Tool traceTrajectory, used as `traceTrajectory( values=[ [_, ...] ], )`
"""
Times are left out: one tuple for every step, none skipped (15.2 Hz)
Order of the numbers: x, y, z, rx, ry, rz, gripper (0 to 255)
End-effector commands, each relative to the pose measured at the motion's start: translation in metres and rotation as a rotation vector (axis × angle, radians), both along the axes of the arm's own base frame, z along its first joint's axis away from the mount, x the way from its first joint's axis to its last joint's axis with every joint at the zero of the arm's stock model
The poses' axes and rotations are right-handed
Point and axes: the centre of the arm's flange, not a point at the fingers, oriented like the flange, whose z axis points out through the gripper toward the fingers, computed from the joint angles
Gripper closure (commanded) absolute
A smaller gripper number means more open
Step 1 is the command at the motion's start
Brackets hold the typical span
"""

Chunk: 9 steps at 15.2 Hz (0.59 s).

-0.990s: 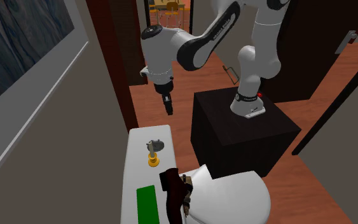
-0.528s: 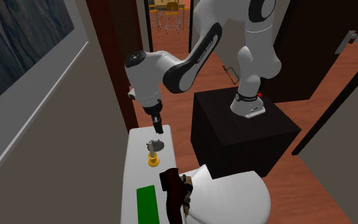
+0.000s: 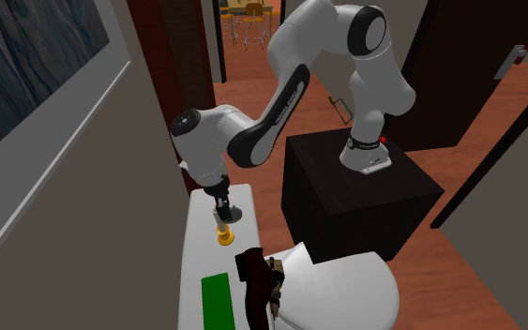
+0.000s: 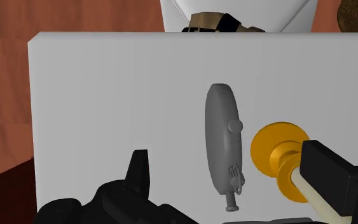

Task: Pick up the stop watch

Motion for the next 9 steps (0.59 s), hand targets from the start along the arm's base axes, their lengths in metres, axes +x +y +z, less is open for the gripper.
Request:
traceTrajectory(
  values=[
    [0.001,0.002,-0.012,0.000,0.000,0.000,0],
    [0.001,0.002,-0.017,0.000,0.000,0.000,0],
    [0.001,0.002,-0.023,0.000,0.000,0.000,0],
    [0.001,0.002,-0.026,0.000,0.000,0.000,0],
    [0.001,0.002,-0.026,0.000,0.000,0.000,0],
    [0.001,0.002,-0.026,0.000,0.000,0.000,255],
    [0.001,0.002,-0.026,0.000,0.000,0.000,255],
    [0.001,0.002,-0.027,0.000,0.000,0.000,255],
    [0.002,0.001,-0.028,0.000,0.000,0.000,255]
  ],
)
